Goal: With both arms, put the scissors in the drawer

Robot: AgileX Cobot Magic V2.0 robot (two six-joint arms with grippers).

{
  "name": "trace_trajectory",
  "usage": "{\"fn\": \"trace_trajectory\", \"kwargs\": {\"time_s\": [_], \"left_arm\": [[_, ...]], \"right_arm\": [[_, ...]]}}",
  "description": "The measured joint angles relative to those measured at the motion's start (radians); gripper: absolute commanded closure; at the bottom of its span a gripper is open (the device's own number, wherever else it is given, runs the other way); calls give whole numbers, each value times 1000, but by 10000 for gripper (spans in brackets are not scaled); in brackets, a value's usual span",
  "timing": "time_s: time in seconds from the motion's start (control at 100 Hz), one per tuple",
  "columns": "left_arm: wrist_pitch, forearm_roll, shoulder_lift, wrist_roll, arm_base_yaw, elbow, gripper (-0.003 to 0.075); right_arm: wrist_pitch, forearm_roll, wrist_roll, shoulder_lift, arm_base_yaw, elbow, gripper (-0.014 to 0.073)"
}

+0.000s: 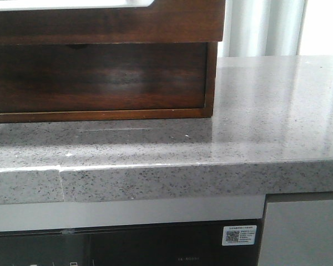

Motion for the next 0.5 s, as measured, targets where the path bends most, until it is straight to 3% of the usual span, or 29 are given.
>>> {"fn": "trace_trajectory", "kwargs": {"time_s": [0.25, 0.36, 0.5], "left_arm": [[196, -155, 0, -64, 0, 0, 740], [270, -204, 0, -68, 0, 17, 739], [271, -227, 0, -70, 0, 65, 739]], "right_arm": [[-19, 14, 6, -110, 0, 51, 657], [-64, 14, 9, -181, 0, 140, 657], [-169, 15, 9, -293, 0, 299, 657]]}}
